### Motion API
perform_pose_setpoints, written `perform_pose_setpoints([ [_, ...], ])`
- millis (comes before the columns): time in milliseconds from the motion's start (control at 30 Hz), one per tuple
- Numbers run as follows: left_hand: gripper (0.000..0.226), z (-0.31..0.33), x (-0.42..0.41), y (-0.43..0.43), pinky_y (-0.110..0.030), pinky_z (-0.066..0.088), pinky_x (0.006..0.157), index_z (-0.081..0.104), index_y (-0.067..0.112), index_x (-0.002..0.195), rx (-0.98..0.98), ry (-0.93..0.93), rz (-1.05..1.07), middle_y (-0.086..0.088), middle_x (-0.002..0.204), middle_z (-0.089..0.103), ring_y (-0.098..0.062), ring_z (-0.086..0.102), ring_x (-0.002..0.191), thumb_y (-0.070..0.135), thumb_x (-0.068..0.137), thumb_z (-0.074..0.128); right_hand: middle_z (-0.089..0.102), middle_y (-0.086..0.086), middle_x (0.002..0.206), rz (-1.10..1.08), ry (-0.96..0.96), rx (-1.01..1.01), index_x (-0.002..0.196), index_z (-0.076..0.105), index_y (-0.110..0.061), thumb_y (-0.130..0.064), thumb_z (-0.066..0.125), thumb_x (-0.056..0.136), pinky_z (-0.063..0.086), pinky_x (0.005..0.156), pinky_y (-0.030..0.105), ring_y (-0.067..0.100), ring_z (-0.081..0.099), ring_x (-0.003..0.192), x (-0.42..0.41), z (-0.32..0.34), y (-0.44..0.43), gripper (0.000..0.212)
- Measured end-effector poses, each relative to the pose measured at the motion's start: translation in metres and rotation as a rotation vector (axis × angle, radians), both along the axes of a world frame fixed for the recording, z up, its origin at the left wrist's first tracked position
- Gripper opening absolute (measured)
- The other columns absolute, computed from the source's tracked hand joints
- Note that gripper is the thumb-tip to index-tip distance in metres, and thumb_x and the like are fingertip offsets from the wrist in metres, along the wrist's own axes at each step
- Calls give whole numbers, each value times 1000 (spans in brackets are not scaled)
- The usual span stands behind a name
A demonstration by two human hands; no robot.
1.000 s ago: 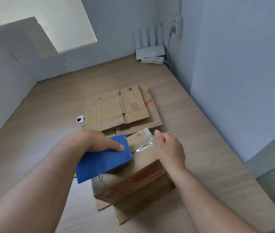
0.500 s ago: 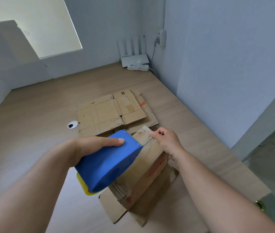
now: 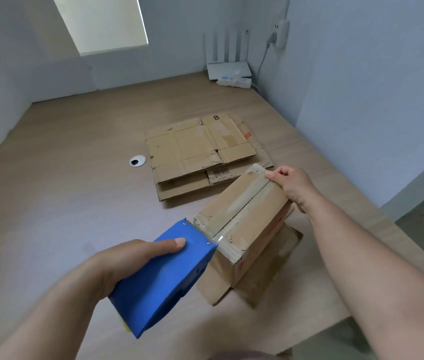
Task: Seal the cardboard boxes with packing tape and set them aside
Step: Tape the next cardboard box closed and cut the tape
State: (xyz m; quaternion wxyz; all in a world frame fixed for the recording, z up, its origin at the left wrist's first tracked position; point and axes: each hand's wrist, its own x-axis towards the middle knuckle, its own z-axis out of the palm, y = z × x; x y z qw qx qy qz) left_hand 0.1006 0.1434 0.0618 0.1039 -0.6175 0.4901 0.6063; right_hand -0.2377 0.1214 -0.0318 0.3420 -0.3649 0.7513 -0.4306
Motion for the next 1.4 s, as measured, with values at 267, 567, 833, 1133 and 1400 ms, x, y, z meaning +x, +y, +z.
perform_pose_setpoints([
  [267, 76, 5, 21, 16, -31, 54, 70, 77, 10, 84, -1, 78, -14, -13, 88, 75, -29, 72, 78, 73, 43, 75, 58, -1, 70, -10, 32, -4, 71, 60, -16, -32, 67, 86, 37, 58, 27, 14, 50, 67, 2, -1, -1, 23],
  [567, 60, -28, 11, 21, -30, 54, 72, 72, 9, 92, -28, -19, 107, -9, 82, 75, -26, 72, 73, 64, 67, 70, 58, -1, 70, 15, 33, -11, 70, 59, -16, -31, 67, 87, 37, 59, 27, 15, 50, 66, 3, -1, 0, 24],
  [833, 58, -43, -3, 8, -33, 51, 80, 69, 15, 93, -203, -229, 63, -6, 92, 71, -22, 68, 82, 68, 69, 68, 59, 3, 73, 13, 106, -13, 80, 63, -6, -32, 65, 88, 37, 64, 30, 18, 50, 69, 8, -1, 5, 27],
  [1133, 56, -56, 65, 31, -28, 41, 62, 67, 10, 83, -314, -501, 100, -5, 82, 68, -19, 65, 74, 65, 80, 58, 58, 8, 79, 12, 152, 5, 82, 62, -1, -32, 62, 90, 34, 63, 32, 22, 48, 73, 6, 4, 5, 31],
  [1400, 36, -105, 25, -1, -31, 42, 68, 46, 10, 109, -798, -700, -108, -4, 98, 63, -25, 62, 91, 42, 92, 47, 57, 6, 74, -98, 183, 24, 78, 57, -8, -34, 56, 93, 38, 63, 34, 23, 49, 69, 31, 3, 14, 30],
])
